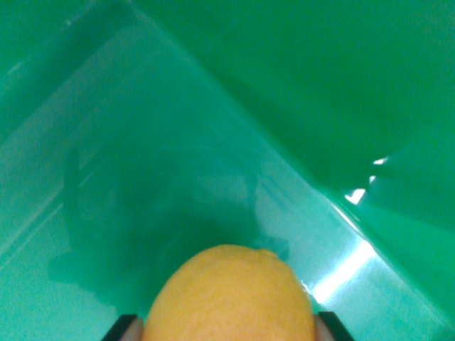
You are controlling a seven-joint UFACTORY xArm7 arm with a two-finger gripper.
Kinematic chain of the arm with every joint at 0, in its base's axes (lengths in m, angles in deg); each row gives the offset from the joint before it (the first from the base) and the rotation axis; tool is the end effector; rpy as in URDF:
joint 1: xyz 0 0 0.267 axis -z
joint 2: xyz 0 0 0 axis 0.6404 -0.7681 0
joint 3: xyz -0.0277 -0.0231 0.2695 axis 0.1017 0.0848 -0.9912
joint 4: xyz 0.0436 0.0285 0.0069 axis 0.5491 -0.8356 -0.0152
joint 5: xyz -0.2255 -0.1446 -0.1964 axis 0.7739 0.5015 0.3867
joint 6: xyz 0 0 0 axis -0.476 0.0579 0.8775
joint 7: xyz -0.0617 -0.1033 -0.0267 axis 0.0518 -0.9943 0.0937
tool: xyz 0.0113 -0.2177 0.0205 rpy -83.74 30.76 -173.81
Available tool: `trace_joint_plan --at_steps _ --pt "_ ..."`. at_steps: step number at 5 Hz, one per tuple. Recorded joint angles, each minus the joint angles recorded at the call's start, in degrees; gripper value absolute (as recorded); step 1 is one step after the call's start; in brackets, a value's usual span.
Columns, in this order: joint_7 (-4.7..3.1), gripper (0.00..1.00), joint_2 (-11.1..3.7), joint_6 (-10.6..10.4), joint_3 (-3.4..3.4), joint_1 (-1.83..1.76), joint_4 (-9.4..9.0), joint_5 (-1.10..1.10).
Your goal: Pick fruit
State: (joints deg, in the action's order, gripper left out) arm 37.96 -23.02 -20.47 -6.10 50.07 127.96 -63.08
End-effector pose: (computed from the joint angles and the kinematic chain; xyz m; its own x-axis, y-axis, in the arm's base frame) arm 0.4094 -0.1020 -0.0145 0.7011 -0.7122 -0.0359 -0.7012 -0.6976 0.1469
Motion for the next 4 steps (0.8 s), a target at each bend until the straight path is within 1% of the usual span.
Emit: trace_joint_plan --at_steps 1,2,3,4 --pt "0.0 1.0 0.0 0.0 0.0 0.0 0.0 0.0" --pt "-0.15 1.0 0.51 1.4 -0.02 -0.01 0.88 -0.08" --pt "-0.15 1.0 0.51 1.4 -0.02 -0.01 0.88 -0.08" --pt "-0.32 1.0 1.13 3.0 -0.03 -0.03 1.92 -0.17"
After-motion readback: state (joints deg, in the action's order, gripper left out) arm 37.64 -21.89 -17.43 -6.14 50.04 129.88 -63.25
